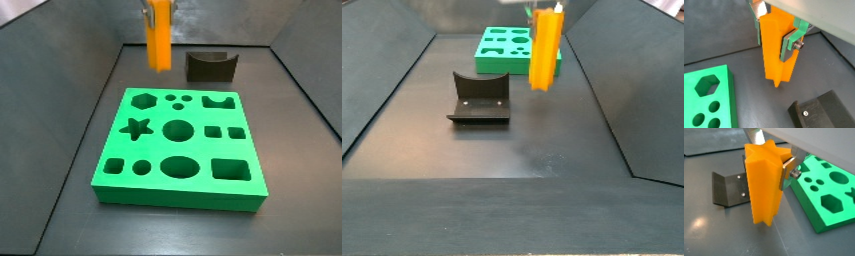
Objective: Pick up the star object. Move up. Move to above the board. Insert the star object.
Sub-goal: Move to above the board.
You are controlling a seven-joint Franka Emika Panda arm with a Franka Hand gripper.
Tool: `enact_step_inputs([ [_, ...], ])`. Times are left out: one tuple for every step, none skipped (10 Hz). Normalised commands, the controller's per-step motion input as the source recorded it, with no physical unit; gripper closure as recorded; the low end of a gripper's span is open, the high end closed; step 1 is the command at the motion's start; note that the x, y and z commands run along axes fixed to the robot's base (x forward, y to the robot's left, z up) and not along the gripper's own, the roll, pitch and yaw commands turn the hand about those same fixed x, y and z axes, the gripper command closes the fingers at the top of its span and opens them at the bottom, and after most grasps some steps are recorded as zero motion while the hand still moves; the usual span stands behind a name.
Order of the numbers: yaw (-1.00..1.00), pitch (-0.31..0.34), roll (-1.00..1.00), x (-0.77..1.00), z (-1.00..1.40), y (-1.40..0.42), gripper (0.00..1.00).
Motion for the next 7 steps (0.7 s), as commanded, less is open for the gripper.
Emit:
enact_step_inputs([
  [0.28,0.052,-0.21,-0.2,1.0,0.53,1.0],
  [0.25,0.05,-0.22,-0.2,1.0,0.54,1.0],
  [0.16,0.031,-0.22,-0.18,1.0,0.43,1.0],
  [0.09,0.019,-0.2,-0.15,0.95,0.3,1.0],
  [0.03,0.017,-0.17,-0.09,0.76,0.17,1.0],
  [0.01,0.024,-0.16,-0.06,0.61,0.11,1.0],
  [-0.01,0.036,-0.15,-0.03,0.46,0.07,1.0],
])
